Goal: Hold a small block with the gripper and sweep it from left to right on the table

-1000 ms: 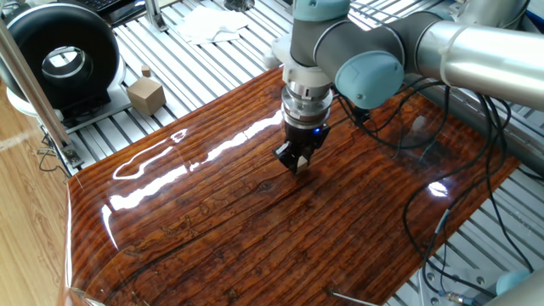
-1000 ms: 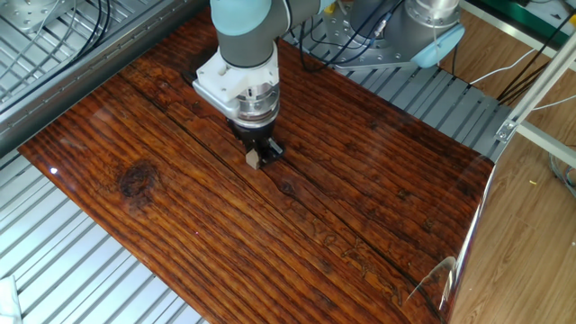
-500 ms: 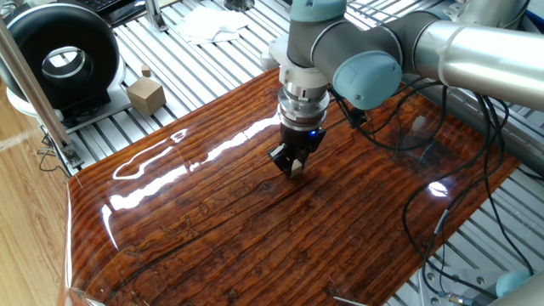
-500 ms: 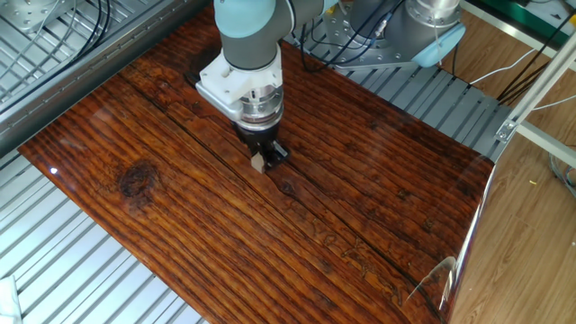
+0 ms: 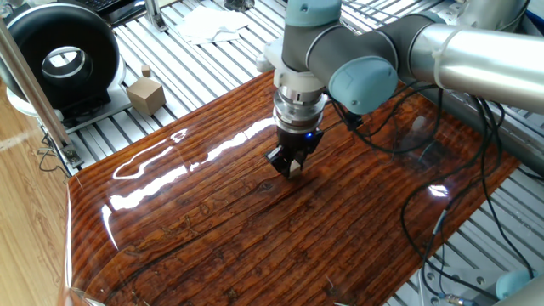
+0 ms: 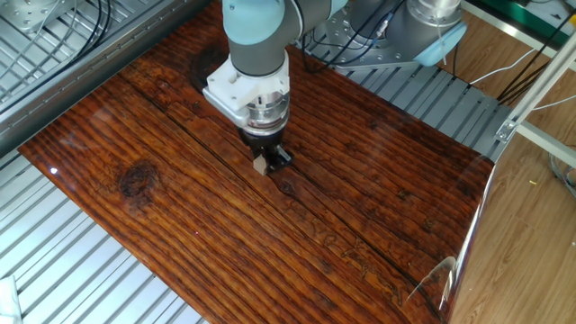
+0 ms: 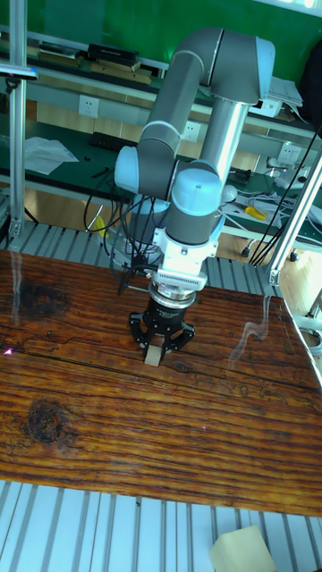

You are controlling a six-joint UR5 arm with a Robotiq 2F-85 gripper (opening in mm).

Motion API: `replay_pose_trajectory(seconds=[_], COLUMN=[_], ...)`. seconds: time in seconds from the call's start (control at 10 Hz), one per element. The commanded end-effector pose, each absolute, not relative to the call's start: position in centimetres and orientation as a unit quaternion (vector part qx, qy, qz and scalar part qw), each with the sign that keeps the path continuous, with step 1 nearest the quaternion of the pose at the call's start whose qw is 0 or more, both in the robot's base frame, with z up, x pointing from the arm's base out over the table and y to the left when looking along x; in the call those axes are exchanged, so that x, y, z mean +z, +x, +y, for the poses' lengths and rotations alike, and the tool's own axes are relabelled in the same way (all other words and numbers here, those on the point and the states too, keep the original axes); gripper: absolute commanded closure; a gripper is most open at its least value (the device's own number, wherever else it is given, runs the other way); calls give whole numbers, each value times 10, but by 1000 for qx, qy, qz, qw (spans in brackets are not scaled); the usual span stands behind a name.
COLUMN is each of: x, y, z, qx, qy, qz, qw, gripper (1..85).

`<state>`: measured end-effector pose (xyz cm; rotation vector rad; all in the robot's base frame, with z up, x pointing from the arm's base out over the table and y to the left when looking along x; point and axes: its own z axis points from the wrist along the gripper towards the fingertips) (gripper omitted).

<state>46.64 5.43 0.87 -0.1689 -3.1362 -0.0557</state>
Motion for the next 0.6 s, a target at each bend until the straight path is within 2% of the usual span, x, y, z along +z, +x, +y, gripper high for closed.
replay_pose_trajectory(seconds=[0.0,0.5], x=[13,15], y=[469,468], z=[64,52], qx=[-20,5], qy=[-63,-53], qz=[-998,-999], qw=[2,5], gripper=[847,847])
